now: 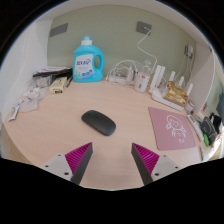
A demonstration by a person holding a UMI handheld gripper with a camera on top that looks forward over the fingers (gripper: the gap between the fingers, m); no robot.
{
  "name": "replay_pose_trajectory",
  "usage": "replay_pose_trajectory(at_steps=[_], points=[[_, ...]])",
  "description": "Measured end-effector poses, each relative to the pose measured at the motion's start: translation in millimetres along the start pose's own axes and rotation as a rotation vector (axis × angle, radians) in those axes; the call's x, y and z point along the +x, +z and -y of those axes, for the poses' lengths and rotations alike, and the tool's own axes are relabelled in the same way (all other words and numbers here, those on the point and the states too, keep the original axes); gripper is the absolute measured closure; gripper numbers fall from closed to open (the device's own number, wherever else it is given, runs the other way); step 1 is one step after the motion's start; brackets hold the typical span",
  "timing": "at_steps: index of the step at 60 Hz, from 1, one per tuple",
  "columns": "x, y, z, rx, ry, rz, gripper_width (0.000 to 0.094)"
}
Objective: Arrange mouse
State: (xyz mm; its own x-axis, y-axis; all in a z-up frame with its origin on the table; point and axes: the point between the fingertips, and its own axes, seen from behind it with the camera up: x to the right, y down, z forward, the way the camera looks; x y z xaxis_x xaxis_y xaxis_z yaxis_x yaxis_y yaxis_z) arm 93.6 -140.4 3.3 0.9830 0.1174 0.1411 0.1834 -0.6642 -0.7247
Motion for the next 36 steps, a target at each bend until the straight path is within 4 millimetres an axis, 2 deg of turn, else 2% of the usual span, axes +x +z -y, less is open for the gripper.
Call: replay_pose_trajectory(at_steps=[6, 13, 17, 30, 36], points=[[-14, 26, 19, 0.016, -0.047, 0.019, 0.0095], [-21, 53, 37, 0.024, -0.099, 0.047, 0.0097], [-28, 64, 49, 0.032, -0.099, 0.070, 0.0096], [-13, 104, 82, 0.050, -0.116, 0.084, 0.0106], [-16, 114, 83, 0.024, -0.033, 0.134, 0.0184]])
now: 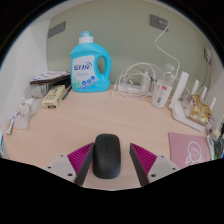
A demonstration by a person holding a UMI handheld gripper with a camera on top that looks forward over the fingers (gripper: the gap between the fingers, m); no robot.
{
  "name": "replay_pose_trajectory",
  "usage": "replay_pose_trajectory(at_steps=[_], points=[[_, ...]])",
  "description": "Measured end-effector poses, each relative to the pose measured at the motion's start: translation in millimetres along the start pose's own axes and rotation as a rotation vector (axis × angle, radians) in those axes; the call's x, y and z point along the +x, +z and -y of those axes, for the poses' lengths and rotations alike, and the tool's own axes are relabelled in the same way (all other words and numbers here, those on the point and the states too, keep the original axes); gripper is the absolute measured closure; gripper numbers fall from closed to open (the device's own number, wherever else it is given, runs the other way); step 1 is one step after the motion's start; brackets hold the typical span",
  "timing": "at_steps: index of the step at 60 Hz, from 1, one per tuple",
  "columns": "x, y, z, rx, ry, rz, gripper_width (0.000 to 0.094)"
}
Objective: Arrange mouse
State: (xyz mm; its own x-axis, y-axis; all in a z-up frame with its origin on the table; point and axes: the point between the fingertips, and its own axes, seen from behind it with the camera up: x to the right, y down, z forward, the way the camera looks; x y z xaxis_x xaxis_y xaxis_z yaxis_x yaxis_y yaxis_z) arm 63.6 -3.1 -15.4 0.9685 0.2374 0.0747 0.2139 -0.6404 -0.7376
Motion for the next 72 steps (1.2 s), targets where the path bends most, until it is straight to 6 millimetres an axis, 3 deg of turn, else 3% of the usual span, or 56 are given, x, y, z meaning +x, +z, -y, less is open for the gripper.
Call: replay_pose_trajectory(at_steps=[12, 27, 31, 35, 41, 44, 48, 51, 54, 59, 65, 72], points=[[-7, 2, 1, 0.035, 0.050, 0.031, 0.0409], [-5, -2, 1, 0.016, 0.073, -0.043, 0.0543], [-7, -13, 16, 0.048, 0.071, -0.044, 0.0542], [-3, -39, 51, 0.127, 0.090, -0.036, 0.0545], [31, -94, 112, 0.261, 0.127, -0.036, 0.0543], [63, -118, 136, 0.317, 0.146, -0.049, 0.0543], [116, -135, 147, 0.357, 0.166, -0.081, 0.0542], [159, -137, 139, 0.351, 0.172, -0.113, 0.0542], [201, -131, 119, 0.317, 0.173, -0.151, 0.0544], [252, -107, 66, 0.220, 0.143, -0.196, 0.0545], [278, -70, 1, 0.113, 0.161, -0.173, 0.0545], [289, -43, -38, 0.046, 0.138, -0.155, 0.0544]])
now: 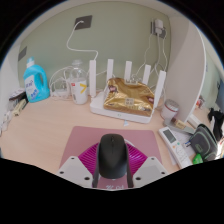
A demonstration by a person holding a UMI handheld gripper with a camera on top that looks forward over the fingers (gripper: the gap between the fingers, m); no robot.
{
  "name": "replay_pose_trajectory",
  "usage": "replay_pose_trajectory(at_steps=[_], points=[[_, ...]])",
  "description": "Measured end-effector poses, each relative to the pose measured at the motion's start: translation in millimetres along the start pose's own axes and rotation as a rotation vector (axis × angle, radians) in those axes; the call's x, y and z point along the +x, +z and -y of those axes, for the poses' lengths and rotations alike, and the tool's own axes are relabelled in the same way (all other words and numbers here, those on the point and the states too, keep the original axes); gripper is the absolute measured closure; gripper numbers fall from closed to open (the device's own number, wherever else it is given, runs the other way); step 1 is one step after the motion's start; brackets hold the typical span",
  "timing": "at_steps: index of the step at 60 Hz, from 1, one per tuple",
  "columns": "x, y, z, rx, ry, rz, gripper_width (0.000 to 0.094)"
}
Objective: Arrange mouse
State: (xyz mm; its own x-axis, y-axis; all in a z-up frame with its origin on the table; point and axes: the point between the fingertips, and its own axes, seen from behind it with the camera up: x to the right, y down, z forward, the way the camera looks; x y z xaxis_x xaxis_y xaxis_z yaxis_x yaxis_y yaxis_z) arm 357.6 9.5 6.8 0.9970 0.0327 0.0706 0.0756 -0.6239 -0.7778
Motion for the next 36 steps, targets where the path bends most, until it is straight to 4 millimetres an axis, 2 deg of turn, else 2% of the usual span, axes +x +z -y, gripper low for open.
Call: replay_pose_trajectory(at_steps=[4, 7, 10, 13, 17, 20, 25, 36], points=[[1, 10, -20, -0.041, 0.027, 0.017, 0.0516], [1, 10, -14, -0.005, 0.047, 0.028, 0.0477], [0, 9, -18, -0.027, 0.046, 0.039, 0.0433], [1, 4, -17, -0.036, 0.039, 0.036, 0.0321], [4, -9, -11, -0.022, 0.031, 0.013, 0.0071], [6, -21, -5, -0.015, 0.033, 0.000, 0.0103], [9, -48, 3, -0.011, 0.042, -0.034, 0.0086], [5, -129, 22, 0.048, 0.024, -0.082, 0.0083]])
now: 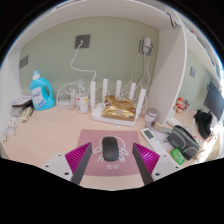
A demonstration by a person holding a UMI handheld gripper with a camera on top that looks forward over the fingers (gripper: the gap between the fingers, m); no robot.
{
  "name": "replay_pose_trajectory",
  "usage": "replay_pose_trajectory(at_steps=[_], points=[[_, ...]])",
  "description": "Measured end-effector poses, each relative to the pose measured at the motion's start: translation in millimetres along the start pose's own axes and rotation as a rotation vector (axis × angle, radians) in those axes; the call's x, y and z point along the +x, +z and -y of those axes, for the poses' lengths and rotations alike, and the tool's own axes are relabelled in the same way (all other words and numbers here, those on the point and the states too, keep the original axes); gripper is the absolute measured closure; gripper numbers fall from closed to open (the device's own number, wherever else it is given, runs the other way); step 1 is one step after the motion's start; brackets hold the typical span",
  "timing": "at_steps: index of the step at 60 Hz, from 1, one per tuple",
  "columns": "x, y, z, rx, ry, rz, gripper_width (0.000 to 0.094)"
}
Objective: Arrange mouse
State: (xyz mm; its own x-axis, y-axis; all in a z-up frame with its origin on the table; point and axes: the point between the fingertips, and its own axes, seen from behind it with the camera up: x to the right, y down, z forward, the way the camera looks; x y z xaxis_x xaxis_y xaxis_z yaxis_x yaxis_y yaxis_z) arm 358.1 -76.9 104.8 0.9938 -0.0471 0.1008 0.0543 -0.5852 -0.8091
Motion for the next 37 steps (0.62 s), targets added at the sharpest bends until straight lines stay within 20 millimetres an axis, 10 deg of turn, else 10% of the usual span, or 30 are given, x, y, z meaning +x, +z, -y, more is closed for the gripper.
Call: replay_pose_trajectory(at_steps=[19, 37], points=[[-6, -117, -6, 0.058, -0.051, -0.059, 0.0085], [-15, -151, -10, 0.076, -0.026, -0.064, 0.0089]])
